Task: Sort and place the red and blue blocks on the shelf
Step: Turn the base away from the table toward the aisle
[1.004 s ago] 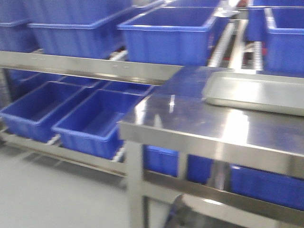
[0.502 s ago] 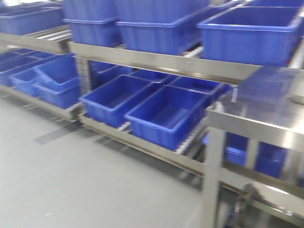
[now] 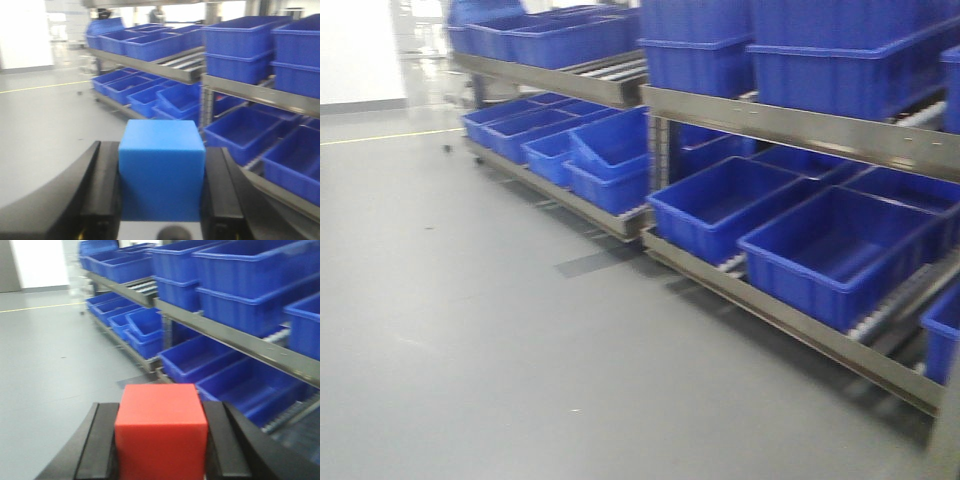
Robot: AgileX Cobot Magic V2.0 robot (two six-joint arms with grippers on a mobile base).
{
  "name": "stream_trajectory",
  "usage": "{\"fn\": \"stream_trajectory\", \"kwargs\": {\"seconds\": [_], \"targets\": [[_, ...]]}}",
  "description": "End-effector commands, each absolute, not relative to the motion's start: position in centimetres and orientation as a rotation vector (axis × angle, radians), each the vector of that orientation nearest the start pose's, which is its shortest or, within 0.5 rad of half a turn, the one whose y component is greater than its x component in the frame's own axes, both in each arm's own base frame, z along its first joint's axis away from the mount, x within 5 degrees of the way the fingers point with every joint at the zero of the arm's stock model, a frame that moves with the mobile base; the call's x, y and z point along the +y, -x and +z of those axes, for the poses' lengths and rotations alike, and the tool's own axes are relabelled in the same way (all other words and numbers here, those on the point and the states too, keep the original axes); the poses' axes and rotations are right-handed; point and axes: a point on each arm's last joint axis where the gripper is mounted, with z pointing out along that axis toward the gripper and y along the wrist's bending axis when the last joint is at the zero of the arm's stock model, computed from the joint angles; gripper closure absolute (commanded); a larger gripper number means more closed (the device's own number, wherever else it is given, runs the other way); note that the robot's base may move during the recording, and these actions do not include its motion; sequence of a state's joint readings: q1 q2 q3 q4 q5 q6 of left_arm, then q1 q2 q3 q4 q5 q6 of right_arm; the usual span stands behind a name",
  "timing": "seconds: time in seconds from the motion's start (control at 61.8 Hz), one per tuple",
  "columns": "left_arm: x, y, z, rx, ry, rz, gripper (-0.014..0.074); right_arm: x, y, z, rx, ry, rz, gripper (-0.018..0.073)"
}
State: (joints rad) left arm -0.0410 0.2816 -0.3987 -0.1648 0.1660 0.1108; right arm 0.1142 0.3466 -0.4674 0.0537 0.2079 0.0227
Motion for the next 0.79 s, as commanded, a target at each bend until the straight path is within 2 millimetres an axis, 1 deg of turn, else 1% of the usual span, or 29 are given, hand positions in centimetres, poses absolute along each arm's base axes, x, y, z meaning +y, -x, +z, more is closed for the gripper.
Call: {"fn": "stream_trajectory", "kwargs": {"seconds": [0.0,0.777], "targets": [[-0.42,-7.16,33.05,1.437,0.005,-0.096,0.0471,0.9,-7.76,34.44,1.466,0.034,0.149,0.051],[-0.42,-7.16,33.05,1.437,0.005,-0.096,0.0472,0.9,-7.76,34.44,1.466,0.034,0.149,0.051]]}}
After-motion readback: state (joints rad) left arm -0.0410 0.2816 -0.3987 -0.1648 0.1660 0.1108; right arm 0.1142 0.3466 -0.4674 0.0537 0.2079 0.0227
